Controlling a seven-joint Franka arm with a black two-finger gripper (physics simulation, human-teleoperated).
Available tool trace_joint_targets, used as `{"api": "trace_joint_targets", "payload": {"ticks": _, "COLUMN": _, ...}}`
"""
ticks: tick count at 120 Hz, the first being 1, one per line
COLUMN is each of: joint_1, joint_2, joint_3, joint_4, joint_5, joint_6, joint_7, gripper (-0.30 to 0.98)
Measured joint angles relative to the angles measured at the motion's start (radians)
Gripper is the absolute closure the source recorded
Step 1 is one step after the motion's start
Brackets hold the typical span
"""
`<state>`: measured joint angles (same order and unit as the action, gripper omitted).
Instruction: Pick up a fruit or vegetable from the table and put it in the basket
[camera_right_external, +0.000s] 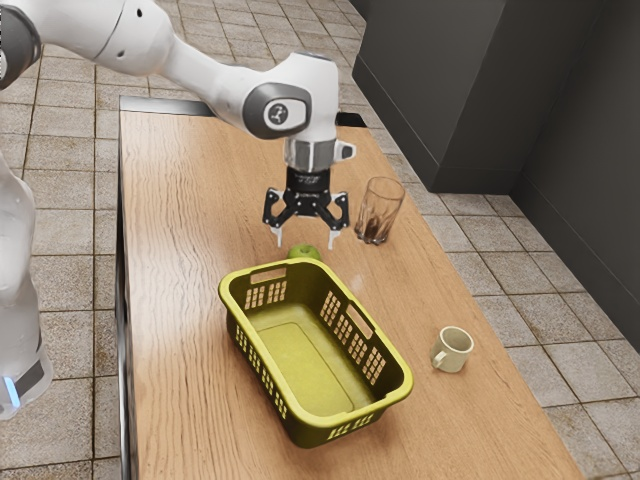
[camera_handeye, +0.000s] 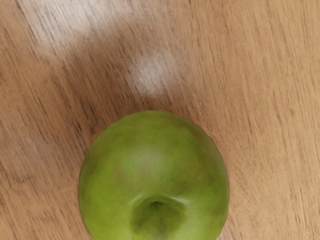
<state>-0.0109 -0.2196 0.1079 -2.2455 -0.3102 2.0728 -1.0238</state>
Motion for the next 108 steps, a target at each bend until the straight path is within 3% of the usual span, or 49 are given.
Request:
{"api": "trace_joint_targets", "payload": {"ticks": 81, "joint_1": 0.010, "joint_2": 0.137, "joint_3": 0.020, "joint_4": 0.002, "joint_5": -0.073, "joint_6": 0.071, "joint_7": 0.064, "gripper": 0.00}}
{"api": "trace_joint_targets", "payload": {"ticks": 98, "joint_1": 0.007, "joint_2": 0.138, "joint_3": 0.021, "joint_4": 0.005, "joint_5": -0.071, "joint_6": 0.084, "joint_7": 0.070, "gripper": 0.26}}
{"api": "trace_joint_targets", "payload": {"ticks": 108, "joint_1": 0.006, "joint_2": 0.131, "joint_3": 0.021, "joint_4": 0.008, "joint_5": -0.067, "joint_6": 0.088, "joint_7": 0.072, "gripper": 0.33}}
